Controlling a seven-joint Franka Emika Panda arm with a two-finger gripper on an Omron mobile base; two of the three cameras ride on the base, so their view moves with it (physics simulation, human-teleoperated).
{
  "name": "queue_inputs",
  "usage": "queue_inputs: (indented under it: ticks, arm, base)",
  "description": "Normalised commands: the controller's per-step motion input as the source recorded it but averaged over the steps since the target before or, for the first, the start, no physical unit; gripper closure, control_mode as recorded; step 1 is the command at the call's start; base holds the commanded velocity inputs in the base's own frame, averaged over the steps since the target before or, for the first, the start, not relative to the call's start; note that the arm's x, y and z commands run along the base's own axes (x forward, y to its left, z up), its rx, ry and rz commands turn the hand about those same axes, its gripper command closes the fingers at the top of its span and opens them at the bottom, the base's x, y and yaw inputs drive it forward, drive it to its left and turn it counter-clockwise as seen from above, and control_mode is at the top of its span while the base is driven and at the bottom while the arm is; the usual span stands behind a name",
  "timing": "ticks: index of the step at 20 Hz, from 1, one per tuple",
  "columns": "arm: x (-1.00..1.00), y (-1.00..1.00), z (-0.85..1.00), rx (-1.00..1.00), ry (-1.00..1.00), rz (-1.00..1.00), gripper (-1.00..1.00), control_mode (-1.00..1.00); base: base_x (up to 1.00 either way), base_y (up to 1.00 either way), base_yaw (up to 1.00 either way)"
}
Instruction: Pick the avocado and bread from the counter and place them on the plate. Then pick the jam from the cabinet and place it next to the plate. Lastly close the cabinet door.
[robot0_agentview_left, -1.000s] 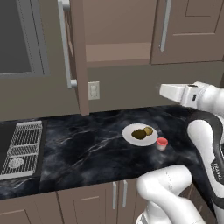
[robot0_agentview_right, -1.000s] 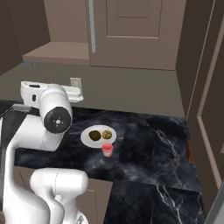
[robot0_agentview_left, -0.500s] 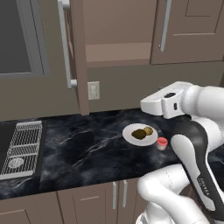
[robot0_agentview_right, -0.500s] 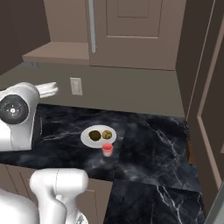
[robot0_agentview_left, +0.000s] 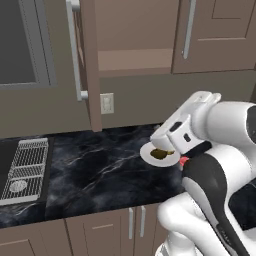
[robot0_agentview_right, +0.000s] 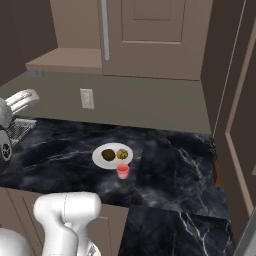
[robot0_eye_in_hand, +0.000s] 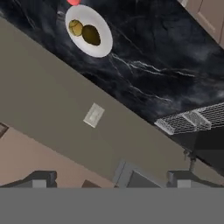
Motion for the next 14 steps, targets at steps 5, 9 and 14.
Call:
queue_inputs:
  ticks: [5,9,14]
  arm:
    - [-0.46,0.08,0.0,-0.36,0.0,-0.04,-1.0,-1.0]
    - [-0.29,0.2,0.0,-0.36,0.0,-0.03,-1.0,-1.0]
    - [-0.24,0.23,0.0,-0.33,-0.01,-0.03,-1.0,-1.0]
  base:
    - [0.0,0.0,0.0]
    - [0.0,0.0,0.0]
    - [0.0,0.0,0.0]
